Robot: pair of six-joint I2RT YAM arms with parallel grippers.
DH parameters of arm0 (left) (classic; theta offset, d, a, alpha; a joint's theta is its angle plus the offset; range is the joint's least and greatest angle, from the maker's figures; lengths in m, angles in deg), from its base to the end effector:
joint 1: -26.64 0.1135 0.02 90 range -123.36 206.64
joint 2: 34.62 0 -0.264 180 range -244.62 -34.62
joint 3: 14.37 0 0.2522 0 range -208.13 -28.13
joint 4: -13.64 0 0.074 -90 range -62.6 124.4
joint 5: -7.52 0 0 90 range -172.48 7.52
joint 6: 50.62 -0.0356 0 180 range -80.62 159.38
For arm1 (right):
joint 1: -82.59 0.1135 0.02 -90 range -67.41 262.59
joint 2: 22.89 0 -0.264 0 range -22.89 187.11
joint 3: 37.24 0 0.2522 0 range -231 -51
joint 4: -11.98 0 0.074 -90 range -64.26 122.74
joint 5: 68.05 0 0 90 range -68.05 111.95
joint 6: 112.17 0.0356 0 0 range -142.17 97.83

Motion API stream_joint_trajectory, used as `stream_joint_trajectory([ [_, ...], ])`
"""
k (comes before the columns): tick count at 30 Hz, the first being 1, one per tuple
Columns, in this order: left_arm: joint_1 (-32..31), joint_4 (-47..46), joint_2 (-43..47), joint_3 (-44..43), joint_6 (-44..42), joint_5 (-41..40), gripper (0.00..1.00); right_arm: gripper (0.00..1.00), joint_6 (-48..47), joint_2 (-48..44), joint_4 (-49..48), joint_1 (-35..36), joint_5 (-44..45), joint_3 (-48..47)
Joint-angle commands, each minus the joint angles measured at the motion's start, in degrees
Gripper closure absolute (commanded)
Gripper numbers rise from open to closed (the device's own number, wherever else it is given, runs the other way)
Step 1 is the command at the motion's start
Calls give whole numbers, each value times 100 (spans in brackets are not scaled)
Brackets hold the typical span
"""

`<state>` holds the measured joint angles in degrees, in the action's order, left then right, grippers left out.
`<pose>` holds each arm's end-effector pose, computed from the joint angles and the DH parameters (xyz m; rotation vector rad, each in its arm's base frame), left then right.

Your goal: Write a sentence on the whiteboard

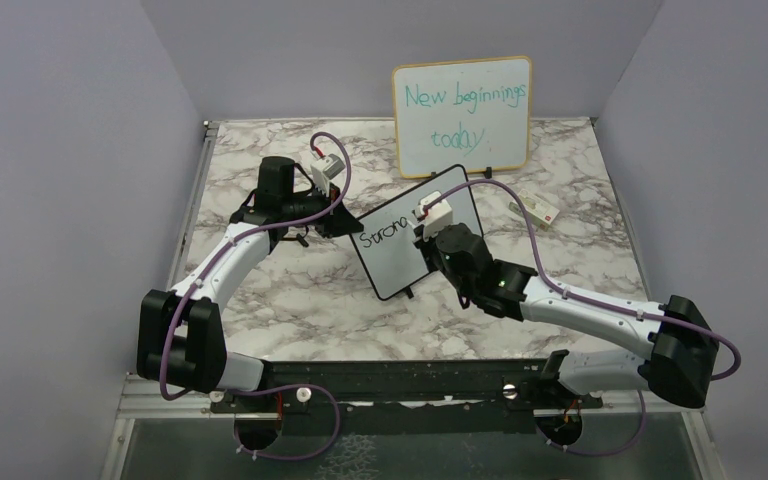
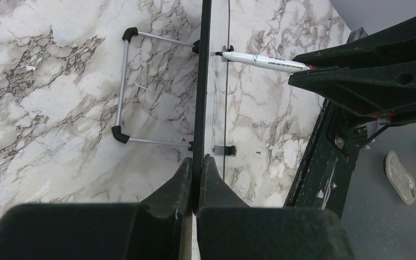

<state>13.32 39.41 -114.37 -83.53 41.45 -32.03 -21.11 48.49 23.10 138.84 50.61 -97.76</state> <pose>0.2844 -0.0955 0.2696 0.6995 2.0288 -1.1159 0.1703 0.2241 0.2768 -0.5843 1.8182 0.1871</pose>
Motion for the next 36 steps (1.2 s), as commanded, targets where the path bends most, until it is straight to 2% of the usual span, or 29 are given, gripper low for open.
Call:
stream_joint_trajectory([
  [1, -153, 662, -296, 196, -444, -686, 100, 100, -53, 68, -246, -22, 146, -175],
  [36, -153, 671, -288, 196, -444, -730, 100, 100, 339, -31, 979, -18, -406, -75],
])
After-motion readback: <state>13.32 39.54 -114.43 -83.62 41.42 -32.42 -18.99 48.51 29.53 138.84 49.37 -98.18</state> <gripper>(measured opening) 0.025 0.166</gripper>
